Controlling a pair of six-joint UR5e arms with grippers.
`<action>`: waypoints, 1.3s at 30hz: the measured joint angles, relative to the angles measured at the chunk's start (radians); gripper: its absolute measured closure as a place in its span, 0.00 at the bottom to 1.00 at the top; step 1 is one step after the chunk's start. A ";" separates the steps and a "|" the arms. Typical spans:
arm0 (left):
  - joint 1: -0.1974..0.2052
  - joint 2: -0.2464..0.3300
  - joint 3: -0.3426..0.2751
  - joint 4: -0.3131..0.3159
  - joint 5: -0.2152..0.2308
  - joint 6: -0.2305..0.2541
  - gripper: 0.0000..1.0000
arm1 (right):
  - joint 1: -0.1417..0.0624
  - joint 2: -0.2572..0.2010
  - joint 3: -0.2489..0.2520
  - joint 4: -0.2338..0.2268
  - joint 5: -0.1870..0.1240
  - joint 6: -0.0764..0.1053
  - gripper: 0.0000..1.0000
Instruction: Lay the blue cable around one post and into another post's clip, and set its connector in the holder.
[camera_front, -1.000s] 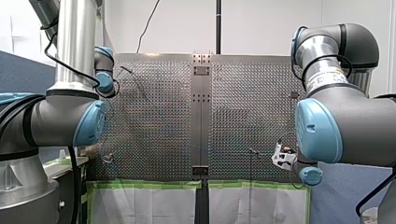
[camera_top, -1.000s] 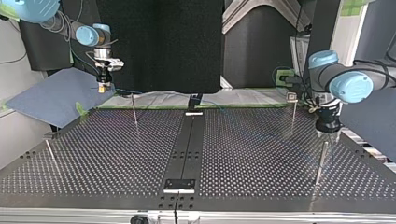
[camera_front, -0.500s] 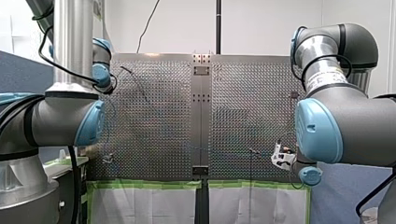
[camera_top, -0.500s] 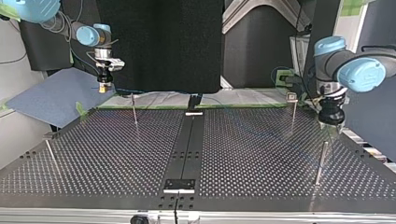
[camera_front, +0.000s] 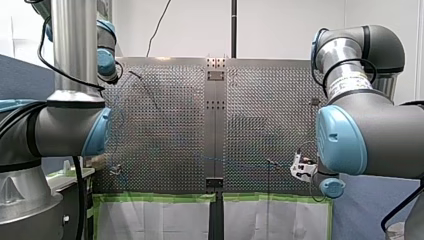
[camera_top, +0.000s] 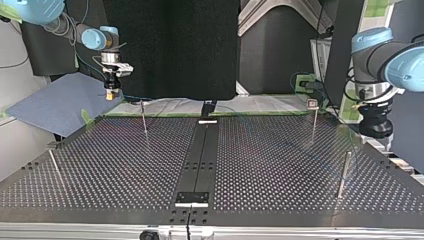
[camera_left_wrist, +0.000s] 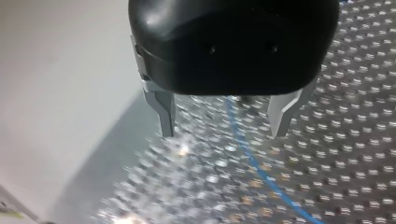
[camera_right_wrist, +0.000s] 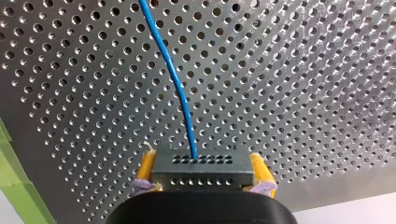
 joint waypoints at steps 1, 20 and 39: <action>0.000 0.010 0.010 -0.011 -0.009 0.010 0.00 | 0.000 0.000 0.000 0.000 0.000 0.000 1.00; -0.031 0.139 0.163 -0.165 -0.004 0.164 0.00 | 0.000 0.000 -0.001 0.003 0.000 0.003 1.00; -0.114 0.089 0.173 -0.335 -0.135 0.335 0.00 | -0.001 0.000 -0.005 0.007 0.000 0.003 1.00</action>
